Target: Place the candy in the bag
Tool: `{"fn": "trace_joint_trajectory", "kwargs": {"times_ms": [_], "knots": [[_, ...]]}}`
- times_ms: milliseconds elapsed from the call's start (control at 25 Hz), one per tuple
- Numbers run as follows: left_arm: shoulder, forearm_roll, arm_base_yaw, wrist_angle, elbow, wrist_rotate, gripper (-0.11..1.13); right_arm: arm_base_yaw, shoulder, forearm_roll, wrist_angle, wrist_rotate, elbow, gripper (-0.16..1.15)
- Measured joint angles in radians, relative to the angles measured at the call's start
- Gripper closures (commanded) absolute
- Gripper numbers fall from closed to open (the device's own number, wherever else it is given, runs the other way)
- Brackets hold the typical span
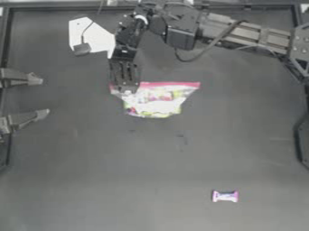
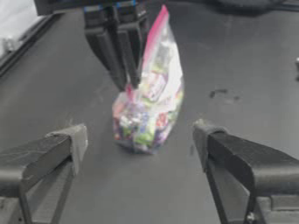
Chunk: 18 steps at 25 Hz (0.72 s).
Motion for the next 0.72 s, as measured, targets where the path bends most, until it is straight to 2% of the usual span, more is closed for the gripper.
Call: {"fn": "trace_joint_trajectory", "kwargs": {"times_ms": [720], "knots": [[0.0, 0.0, 0.0, 0.0, 0.0, 0.0, 0.01, -0.002, -0.002, 0.021, 0.018, -0.035, -0.002, 0.91]]}}
